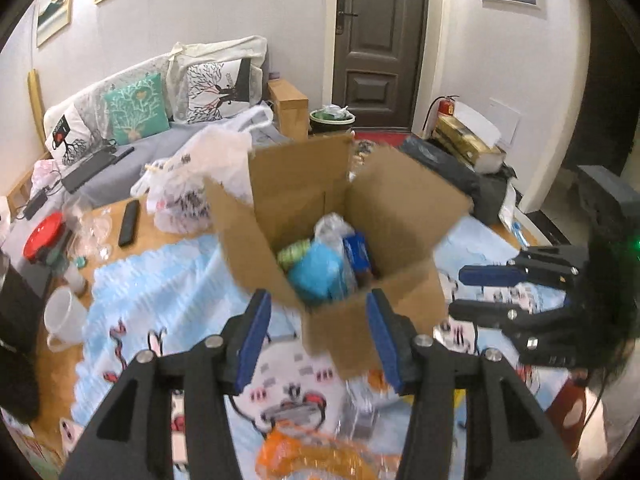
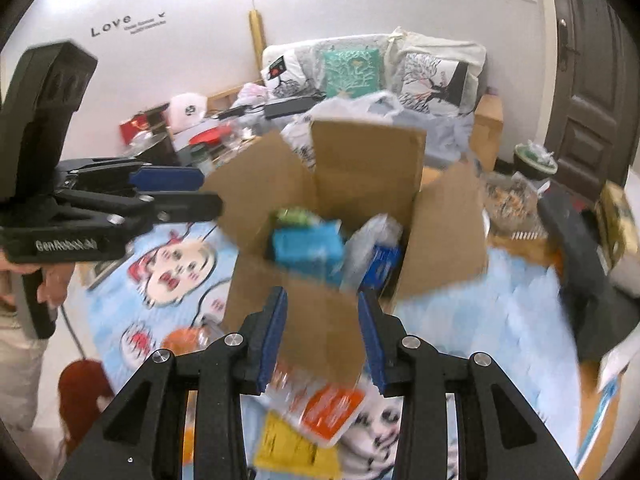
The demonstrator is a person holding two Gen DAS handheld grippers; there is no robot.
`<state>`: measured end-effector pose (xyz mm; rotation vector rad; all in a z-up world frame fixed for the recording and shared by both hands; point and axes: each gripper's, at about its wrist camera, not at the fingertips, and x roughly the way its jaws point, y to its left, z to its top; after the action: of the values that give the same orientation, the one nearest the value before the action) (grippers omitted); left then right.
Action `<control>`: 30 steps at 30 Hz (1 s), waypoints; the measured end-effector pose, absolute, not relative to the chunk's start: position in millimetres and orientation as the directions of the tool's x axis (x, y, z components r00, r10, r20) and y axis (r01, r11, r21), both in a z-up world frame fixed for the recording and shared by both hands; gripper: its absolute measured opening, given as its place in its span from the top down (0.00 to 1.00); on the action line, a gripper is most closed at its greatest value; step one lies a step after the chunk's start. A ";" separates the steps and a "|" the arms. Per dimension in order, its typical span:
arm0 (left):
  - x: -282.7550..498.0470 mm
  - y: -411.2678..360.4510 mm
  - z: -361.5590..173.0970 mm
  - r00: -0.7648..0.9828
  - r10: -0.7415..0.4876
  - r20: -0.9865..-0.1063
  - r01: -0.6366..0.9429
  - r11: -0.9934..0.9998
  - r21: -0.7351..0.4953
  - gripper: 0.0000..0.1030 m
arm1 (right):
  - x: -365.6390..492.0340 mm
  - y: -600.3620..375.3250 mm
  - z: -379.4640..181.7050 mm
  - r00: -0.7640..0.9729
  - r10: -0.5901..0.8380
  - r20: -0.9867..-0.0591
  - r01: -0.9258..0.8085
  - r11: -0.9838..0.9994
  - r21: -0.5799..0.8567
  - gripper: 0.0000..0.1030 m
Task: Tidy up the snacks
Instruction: 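Lower the right gripper onto the orange-labelled spicy strip packet and close it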
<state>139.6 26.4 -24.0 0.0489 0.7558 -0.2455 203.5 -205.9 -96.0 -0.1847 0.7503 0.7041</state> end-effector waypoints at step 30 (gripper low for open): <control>132.9 19.7 -163.6 0.527 -0.307 -0.793 0.280 0.943 -0.179 0.70 | 196.9 -225.3 -210.8 0.172 0.588 -0.790 -0.792 0.560 0.244 0.29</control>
<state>132.9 19.7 -163.6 -0.0300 0.9537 -0.3510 196.9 -225.3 -210.8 -0.2446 0.9899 0.9931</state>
